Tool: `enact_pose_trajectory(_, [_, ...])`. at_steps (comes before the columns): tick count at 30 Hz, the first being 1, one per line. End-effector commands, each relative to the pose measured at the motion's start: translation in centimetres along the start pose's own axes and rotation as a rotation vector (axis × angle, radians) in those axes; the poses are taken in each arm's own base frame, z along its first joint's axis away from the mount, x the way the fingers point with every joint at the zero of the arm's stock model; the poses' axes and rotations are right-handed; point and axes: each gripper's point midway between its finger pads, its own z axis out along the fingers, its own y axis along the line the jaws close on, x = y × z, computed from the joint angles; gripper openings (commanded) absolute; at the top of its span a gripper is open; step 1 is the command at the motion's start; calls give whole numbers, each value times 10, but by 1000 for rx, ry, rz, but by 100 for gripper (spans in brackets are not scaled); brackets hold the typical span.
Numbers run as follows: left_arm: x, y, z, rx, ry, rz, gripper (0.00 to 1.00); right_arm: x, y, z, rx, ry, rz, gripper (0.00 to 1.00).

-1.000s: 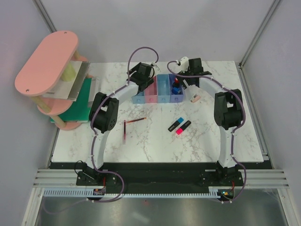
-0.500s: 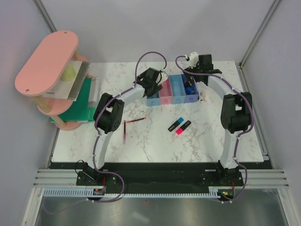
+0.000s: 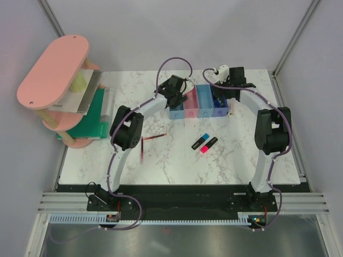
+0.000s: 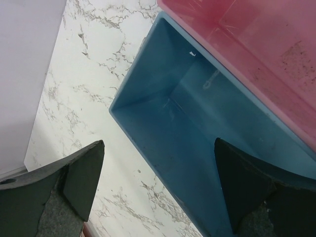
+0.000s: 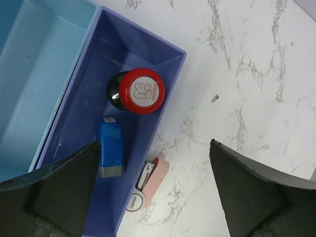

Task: Sort the stationery into containers
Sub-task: Move the storage box to the center of the board.

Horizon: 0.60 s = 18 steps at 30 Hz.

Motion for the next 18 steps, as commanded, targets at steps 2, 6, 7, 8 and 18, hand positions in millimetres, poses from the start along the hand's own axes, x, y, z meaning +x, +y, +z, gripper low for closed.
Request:
enact_pose_trajectory(2, [35, -19, 14, 71, 97, 37, 100, -22, -7, -15, 6, -75, 20, 98])
enact_pose_trajectory(6, [27, -11, 1, 68, 73, 7, 100, -21, -4, -10, -11, -69, 30, 98])
enact_pose_trajectory(7, [22, -5, -4, 62, 59, -1, 100, -21, -3, -9, -14, -68, 32, 98])
enact_pose_trajectory(8, [23, -5, -6, 65, 59, -2, 100, -20, -2, -7, -18, -63, 34, 98])
enact_pose_trajectory(18, [1, 12, -35, 64, -12, -56, 100, -30, 16, 6, -49, -67, 23, 98])
